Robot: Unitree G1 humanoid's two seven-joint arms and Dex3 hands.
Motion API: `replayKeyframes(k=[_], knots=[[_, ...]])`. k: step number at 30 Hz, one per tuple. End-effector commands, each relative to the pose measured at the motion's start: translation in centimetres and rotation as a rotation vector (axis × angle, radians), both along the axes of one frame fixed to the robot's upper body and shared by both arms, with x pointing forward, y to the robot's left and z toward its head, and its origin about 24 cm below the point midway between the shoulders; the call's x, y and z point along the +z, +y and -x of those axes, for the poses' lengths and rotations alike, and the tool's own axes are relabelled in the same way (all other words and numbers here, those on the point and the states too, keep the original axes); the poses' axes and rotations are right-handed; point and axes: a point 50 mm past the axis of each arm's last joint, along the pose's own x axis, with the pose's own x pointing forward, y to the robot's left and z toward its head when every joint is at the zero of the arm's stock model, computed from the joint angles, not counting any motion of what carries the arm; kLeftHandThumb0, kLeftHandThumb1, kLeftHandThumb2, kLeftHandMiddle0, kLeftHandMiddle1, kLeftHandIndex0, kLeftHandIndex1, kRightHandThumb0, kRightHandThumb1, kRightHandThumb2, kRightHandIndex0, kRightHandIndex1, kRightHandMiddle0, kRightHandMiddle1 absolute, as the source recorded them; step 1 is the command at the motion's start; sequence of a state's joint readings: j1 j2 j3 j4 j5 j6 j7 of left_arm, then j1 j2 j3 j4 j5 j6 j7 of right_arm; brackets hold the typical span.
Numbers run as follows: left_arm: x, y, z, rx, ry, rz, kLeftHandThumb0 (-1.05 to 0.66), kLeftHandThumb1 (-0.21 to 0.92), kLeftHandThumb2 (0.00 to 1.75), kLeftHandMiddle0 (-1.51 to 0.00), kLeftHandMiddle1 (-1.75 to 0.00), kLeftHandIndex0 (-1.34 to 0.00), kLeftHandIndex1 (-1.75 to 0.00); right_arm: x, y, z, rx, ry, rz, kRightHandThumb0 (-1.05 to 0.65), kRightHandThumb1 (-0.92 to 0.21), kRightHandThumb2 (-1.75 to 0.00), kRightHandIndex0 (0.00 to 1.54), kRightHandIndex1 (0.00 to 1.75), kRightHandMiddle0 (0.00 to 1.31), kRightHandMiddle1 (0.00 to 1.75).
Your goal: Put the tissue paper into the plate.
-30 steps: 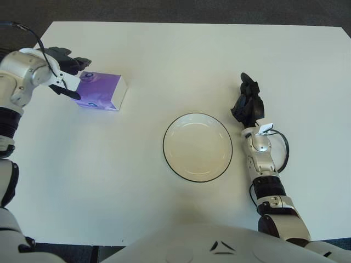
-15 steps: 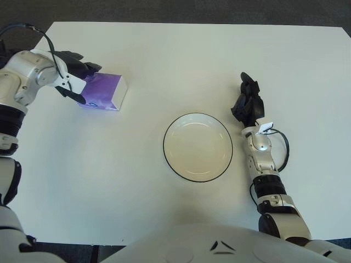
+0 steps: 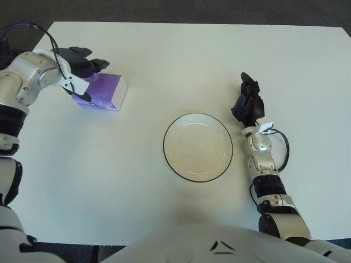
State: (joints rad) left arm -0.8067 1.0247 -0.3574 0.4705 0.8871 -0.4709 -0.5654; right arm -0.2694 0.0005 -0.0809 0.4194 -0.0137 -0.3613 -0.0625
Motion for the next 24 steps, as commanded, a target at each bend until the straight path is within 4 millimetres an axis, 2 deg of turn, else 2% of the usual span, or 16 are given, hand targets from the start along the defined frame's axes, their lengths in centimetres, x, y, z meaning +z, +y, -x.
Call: replayKeyframes(k=[1, 24], knots=[[-1.1, 0.0, 0.3, -0.025, 0.012, 0.005, -1.05, 0.92, 0.33, 0.00, 0.00, 0.00, 0.00, -7.6, -0.5, 3.4, -0.031, 0.381, -0.019, -0.69, -0.92, -1.00, 0.20, 0.01, 0.00, 0.44], [-2.5, -0.9, 0.4, -0.102, -0.026, 0.064, -1.05, 0.92, 0.36, 0.00, 0.00, 0.00, 0.00, -7.8, -0.8, 3.4, -0.036, 0.390, -0.013, -0.69, -0.92, -1.02, 0.20, 0.00, 0.00, 0.45]])
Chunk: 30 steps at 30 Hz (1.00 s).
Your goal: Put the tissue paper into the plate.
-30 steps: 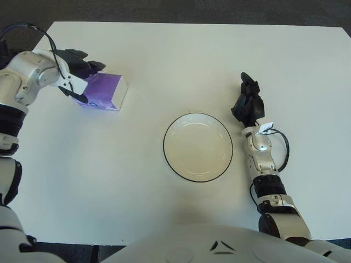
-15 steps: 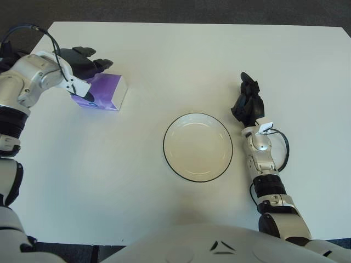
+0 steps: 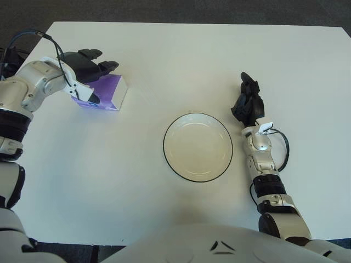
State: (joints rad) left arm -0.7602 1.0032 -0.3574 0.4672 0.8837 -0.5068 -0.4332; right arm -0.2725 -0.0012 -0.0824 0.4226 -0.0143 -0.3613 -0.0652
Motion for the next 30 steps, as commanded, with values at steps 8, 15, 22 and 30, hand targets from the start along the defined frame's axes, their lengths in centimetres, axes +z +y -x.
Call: replayKeyframes(k=[8, 15, 22, 30], knots=[[-2.2, -0.3, 0.1, 0.021, 0.101, -0.018, -1.05, 0.92, 0.36, 0.00, 0.00, 0.00, 0.00, -7.9, -1.1, 3.5, -0.039, 0.388, -0.015, -0.67, -0.92, -1.02, 0.21, 0.01, 0.00, 0.47], [-4.0, -0.4, -0.3, 0.072, 0.196, -0.038, -1.05, 0.92, 0.36, 0.00, 0.00, 0.00, 0.00, -8.0, -1.4, 3.6, -0.039, 0.385, -0.009, -0.68, -0.92, -1.01, 0.22, 0.01, 0.00, 0.48], [-5.5, -0.2, -0.6, 0.120, 0.249, -0.070, -1.05, 0.92, 0.33, 0.00, 0.00, 0.00, 0.00, -7.9, -1.6, 3.9, -0.041, 0.379, 0.000, -0.70, -0.92, -1.01, 0.22, 0.01, 0.00, 0.47], [-5.8, 0.0, -0.7, 0.148, 0.271, -0.085, -1.05, 0.92, 0.21, 0.00, 0.00, 0.00, 0.00, -7.7, -1.8, 4.0, -0.042, 0.374, 0.007, -0.70, -0.92, -1.01, 0.22, 0.01, 0.00, 0.48]])
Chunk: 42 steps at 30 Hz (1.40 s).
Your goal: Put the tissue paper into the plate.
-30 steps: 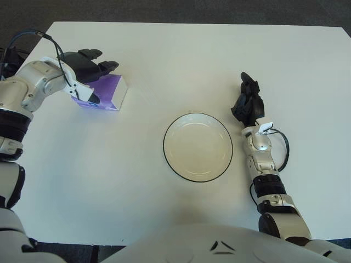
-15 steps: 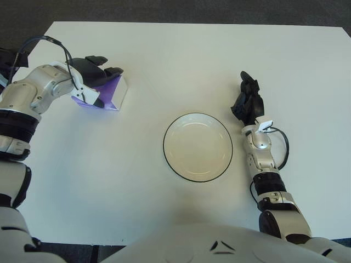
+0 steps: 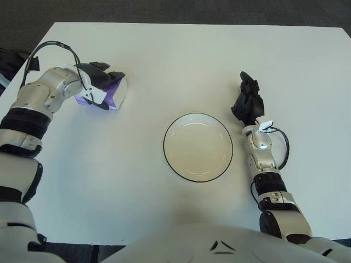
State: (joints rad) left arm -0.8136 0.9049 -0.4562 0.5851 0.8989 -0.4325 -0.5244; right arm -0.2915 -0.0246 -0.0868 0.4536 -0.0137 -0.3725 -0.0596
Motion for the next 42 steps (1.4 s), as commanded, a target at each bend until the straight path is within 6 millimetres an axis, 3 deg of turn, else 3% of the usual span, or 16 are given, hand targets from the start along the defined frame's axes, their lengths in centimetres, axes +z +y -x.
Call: replayKeyframes(k=[1, 28, 31, 32, 33, 36, 37, 38, 39, 40, 42], knots=[[-2.9, 1.0, 0.7, 0.056, 0.124, -0.072, -1.05, 0.92, 0.21, 0.00, 0.00, 0.00, 0.00, -7.7, -1.3, 4.3, -0.045, 0.374, -0.014, -0.70, -0.92, -1.01, 0.22, 0.01, 0.00, 0.49], [-2.3, 2.0, 1.0, 0.143, 0.111, -0.092, -1.04, 0.92, 0.16, 0.00, 0.00, -0.01, -0.04, -7.6, -1.4, 4.6, -0.015, 0.373, -0.008, -0.67, -0.92, -1.02, 0.22, 0.01, 0.00, 0.50], [-2.5, 2.4, 1.1, 0.148, 0.105, -0.083, -1.03, 0.92, 0.16, 0.00, 0.00, 0.00, -0.11, -7.6, -1.4, 4.6, -0.014, 0.374, -0.004, -0.68, -0.92, -1.03, 0.22, 0.01, 0.00, 0.50], [-2.9, 2.7, 1.1, 0.156, 0.098, -0.070, -1.02, 0.92, 0.16, -0.02, -0.01, 0.00, -0.21, -7.6, -1.4, 4.6, -0.014, 0.373, -0.001, -0.68, -0.92, -1.03, 0.22, 0.01, 0.00, 0.50], [-3.1, 2.9, 1.1, 0.161, 0.092, -0.061, -1.00, 0.91, 0.15, -0.09, -0.05, 0.00, -0.36, -7.6, -1.4, 4.6, -0.015, 0.373, 0.001, -0.68, -0.92, -1.03, 0.22, 0.01, 0.00, 0.50], [-4.2, 3.6, 1.1, 0.177, 0.060, -0.034, -0.92, 0.91, 0.09, -0.13, -0.57, -0.01, -0.92, -7.6, -1.5, 4.6, -0.020, 0.368, 0.002, -0.69, -0.92, -1.03, 0.23, 0.01, 0.00, 0.51], [-4.6, 3.8, 1.1, 0.180, 0.045, -0.024, -0.83, 0.88, 0.06, -0.23, -0.99, -0.06, -1.21, -7.6, -1.5, 4.6, -0.022, 0.366, 0.002, -0.69, -0.92, -1.03, 0.23, 0.01, 0.00, 0.52], [-4.8, 3.8, 1.1, 0.179, 0.025, -0.011, -0.77, 0.86, 0.05, -0.29, -1.26, -0.09, -1.41, -7.6, -1.5, 4.7, -0.023, 0.364, 0.001, -0.69, -0.92, -1.03, 0.24, 0.01, 0.00, 0.53], [-4.9, 3.9, 1.1, 0.177, 0.012, -0.004, -0.71, 0.84, 0.04, -0.38, -1.44, -0.13, -1.53, -7.6, -1.5, 4.7, -0.023, 0.363, 0.000, -0.69, -0.92, -1.02, 0.24, 0.01, 0.00, 0.53], [-4.9, 3.8, 1.0, 0.164, -0.023, 0.024, -0.69, 0.84, 0.04, -0.42, -1.50, -0.15, -1.57, -7.6, -1.5, 4.7, -0.024, 0.362, -0.003, -0.69, -0.92, -1.02, 0.24, 0.01, 0.00, 0.54], [-4.9, 3.5, 1.0, 0.132, -0.091, 0.073, -0.53, 0.64, 0.58, -0.57, -1.65, -0.39, -1.58, -7.6, -1.5, 4.7, -0.026, 0.360, -0.008, -0.68, -0.92, -1.01, 0.24, 0.01, 0.00, 0.55]])
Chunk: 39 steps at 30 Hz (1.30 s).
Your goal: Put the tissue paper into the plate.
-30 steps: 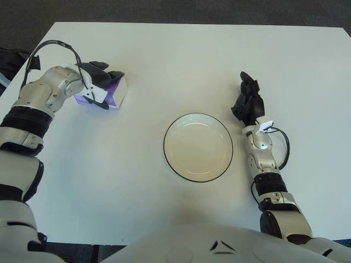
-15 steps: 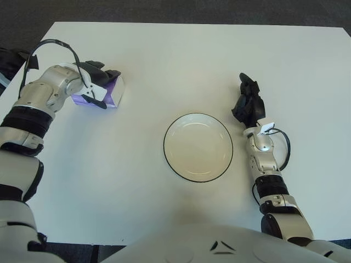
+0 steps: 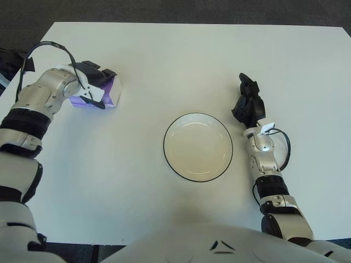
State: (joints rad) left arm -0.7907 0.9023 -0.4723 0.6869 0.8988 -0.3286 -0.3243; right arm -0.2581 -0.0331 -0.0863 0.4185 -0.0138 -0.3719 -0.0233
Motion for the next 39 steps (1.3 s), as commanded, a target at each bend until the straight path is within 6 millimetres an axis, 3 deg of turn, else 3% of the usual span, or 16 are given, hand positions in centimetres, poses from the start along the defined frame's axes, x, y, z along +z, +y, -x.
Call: replayKeyframes(k=[1, 3, 5, 12, 18, 32, 39], knots=[[-3.8, 1.1, 1.2, 0.002, 0.007, 0.026, -0.51, 0.61, 0.67, -0.61, -1.67, -0.43, -1.59, -7.4, -1.2, 4.1, -0.055, 0.361, -0.021, -0.68, -0.92, -1.01, 0.24, 0.01, 0.00, 0.55], [-4.0, 0.8, 1.2, -0.033, -0.046, 0.040, -0.46, 0.52, 0.89, -0.72, -1.71, -0.50, -1.63, -7.4, -1.2, 4.1, -0.057, 0.359, -0.024, -0.68, -0.92, -1.00, 0.25, 0.02, 0.00, 0.57], [-4.6, 0.5, 1.2, -0.073, -0.107, 0.033, -0.45, 0.49, 0.99, -0.79, -1.73, -0.51, -1.66, -7.4, -1.2, 4.1, -0.059, 0.355, -0.027, -0.67, -0.92, -0.99, 0.26, 0.02, 0.00, 0.59], [-5.3, 0.1, 1.2, -0.131, -0.211, 0.079, -0.46, 0.37, 1.23, -0.98, -1.75, -0.56, -1.74, -7.4, -1.3, 4.1, -0.062, 0.354, -0.032, -0.68, -0.92, -0.97, 0.26, 0.02, 0.00, 0.61], [-5.0, -0.5, 1.2, -0.181, -0.236, 0.131, -0.47, 0.33, 1.29, -1.09, -1.75, -0.60, -1.75, -7.4, -1.4, 4.1, -0.065, 0.356, -0.033, -0.69, -0.92, -0.96, 0.26, 0.01, 0.00, 0.61], [-5.6, -0.6, 1.5, -0.221, -0.279, 0.203, -0.47, 0.31, 1.32, -1.17, -1.75, -0.61, -1.75, -7.5, -1.7, 3.9, -0.066, 0.368, -0.026, -0.70, -0.92, -0.95, 0.25, 0.01, 0.00, 0.57], [-3.3, -1.8, 0.8, -0.272, -0.350, 0.283, -0.48, 0.30, 1.33, -1.19, -1.75, -0.62, -1.75, -7.5, -2.0, 3.9, -0.072, 0.366, -0.022, -0.68, -0.92, -0.97, 0.26, 0.01, 0.00, 0.59]])
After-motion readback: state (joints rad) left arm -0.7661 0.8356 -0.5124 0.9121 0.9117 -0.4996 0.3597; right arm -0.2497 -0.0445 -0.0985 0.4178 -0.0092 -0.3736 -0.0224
